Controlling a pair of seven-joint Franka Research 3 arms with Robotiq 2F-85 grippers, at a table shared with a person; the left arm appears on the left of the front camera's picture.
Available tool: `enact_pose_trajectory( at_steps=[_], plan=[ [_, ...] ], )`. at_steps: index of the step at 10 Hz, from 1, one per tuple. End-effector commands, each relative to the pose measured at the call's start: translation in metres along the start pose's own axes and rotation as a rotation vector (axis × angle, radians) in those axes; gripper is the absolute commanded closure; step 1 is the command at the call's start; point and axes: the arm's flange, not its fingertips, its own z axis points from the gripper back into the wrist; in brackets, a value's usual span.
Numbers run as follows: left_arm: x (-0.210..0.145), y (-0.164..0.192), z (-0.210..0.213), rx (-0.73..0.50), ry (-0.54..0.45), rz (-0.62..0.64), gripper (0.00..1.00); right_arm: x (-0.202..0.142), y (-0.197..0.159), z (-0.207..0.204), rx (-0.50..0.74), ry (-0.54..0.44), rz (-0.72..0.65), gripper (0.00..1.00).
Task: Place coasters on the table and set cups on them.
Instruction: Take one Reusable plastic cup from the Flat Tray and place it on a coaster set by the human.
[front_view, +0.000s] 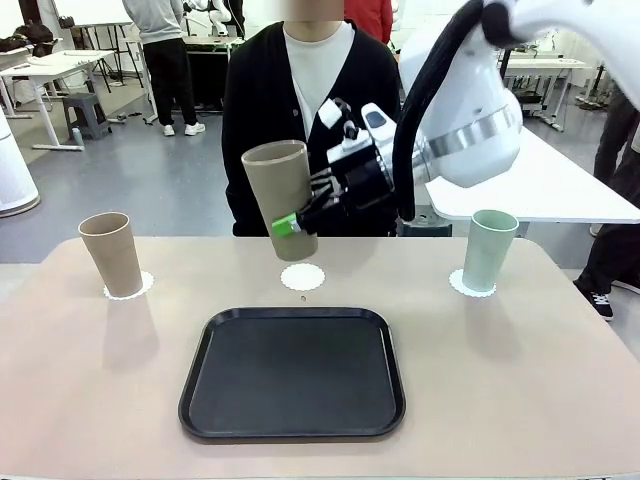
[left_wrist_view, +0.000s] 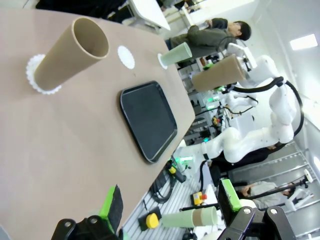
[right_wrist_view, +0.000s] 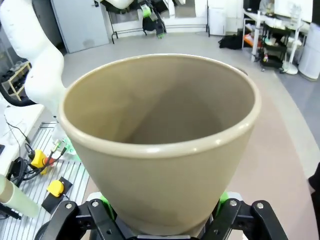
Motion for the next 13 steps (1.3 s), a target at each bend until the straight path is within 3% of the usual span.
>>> enact_pose_trajectory(
  at_steps=[1, 5, 6, 7, 13],
  plan=[
    [0.0, -0.002, 0.002, 0.0, -0.004, -0.005, 0.0, 0.004, 0.006, 0.002, 0.007, -0.005, 0.023, 1.0],
    [0.0, -0.002, 0.002, 0.0, -0.004, -0.005, 0.0, 0.012, 0.007, 0.003, -0.003, -0.004, 0.023, 1.0],
    [0.0, -0.002, 0.002, 0.0, -0.004, -0.005, 0.0, 0.013, 0.009, 0.004, -0.002, -0.005, 0.028, 0.18],
    [0.0, -0.002, 0.002, 0.0, -0.004, -0.005, 0.0, 0.008, -0.013, 0.005, -0.043, -0.049, -0.028, 0.18],
    [0.0, -0.002, 0.002, 0.0, -0.004, -0.005, 0.0, -0.04, -0.164, 0.024, -0.113, -0.175, -0.05, 0.18]
  ],
)
